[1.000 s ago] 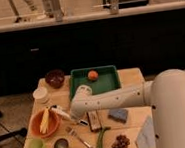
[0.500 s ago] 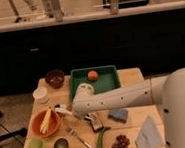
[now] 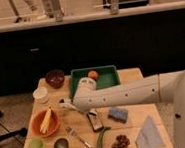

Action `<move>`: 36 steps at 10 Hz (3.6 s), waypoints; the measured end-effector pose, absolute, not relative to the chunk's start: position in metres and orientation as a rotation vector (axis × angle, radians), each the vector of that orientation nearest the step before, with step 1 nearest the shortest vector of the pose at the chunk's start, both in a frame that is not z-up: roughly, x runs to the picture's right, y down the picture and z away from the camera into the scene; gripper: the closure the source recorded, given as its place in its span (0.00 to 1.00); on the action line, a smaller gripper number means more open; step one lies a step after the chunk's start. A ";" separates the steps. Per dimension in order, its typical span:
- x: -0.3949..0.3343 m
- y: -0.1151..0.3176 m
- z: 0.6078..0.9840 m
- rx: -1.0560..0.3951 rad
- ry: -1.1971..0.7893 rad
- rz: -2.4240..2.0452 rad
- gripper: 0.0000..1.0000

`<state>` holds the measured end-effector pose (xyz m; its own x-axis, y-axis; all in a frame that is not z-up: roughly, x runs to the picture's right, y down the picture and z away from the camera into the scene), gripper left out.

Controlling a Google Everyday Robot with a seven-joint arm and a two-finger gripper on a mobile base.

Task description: Wipe table surface with brush

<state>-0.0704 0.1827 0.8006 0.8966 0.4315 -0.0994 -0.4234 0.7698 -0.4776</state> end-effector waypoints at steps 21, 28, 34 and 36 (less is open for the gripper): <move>-0.062 0.165 0.758 -0.487 0.196 0.181 1.00; -0.071 0.222 0.739 -0.538 0.165 0.100 1.00; -0.016 0.212 0.772 -0.584 0.246 0.183 1.00; -0.020 0.202 0.784 -0.586 0.256 0.186 1.00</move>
